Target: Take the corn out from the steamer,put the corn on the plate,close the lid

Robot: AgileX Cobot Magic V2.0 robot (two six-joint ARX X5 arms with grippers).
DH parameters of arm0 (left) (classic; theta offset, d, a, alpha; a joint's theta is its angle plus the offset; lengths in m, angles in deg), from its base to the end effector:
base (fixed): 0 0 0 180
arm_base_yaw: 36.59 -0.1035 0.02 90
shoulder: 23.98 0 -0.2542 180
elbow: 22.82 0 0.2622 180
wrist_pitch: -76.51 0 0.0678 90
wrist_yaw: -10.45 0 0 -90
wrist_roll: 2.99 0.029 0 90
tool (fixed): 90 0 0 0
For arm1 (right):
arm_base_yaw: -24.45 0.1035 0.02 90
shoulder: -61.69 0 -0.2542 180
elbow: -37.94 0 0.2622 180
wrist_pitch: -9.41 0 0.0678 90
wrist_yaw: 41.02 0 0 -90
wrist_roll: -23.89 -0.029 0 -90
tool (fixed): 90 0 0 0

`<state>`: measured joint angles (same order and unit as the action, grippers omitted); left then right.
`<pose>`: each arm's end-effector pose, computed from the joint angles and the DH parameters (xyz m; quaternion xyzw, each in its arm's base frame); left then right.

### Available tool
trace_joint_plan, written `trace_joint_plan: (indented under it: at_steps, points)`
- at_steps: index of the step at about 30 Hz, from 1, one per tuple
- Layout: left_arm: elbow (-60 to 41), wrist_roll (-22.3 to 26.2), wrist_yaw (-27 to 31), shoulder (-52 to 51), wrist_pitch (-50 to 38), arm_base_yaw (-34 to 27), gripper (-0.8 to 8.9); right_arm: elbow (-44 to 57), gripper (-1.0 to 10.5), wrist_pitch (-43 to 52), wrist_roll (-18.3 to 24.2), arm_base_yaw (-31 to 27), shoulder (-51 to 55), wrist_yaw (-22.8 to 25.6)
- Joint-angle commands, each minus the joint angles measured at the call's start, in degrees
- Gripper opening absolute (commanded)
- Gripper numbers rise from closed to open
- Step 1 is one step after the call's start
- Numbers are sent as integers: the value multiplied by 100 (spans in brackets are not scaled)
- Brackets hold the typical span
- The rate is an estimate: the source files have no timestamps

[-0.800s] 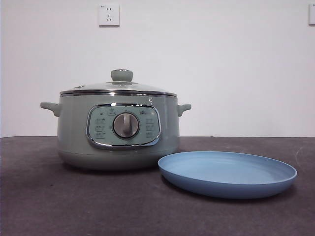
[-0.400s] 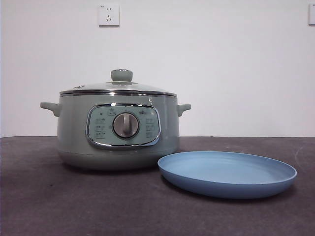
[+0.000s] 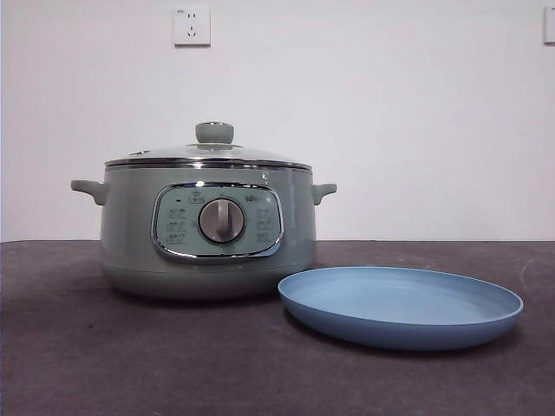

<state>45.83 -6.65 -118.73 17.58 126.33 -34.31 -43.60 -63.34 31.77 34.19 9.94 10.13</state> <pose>0.1457 -0.0241 0.3567 -0.0916 0.1979 -0.3409 0.9145 0.1510 0.0444 0.3718 0.0335 0.3273 0.4063 0.8525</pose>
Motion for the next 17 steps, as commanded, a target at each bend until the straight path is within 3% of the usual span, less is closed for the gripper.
trace_joint_plan:
  at_steps: [1,7,17]
  points:
    - [22,22,72,334,-448,157,594,-2,602,44,4,13,0,-9]
    - [332,76,885,1255,-1051,614,594,-2,602,44,4,13,0,-7]
    - [1429,400,1690,3014,-1600,1344,594,-2,602,44,7,13,-2,2]
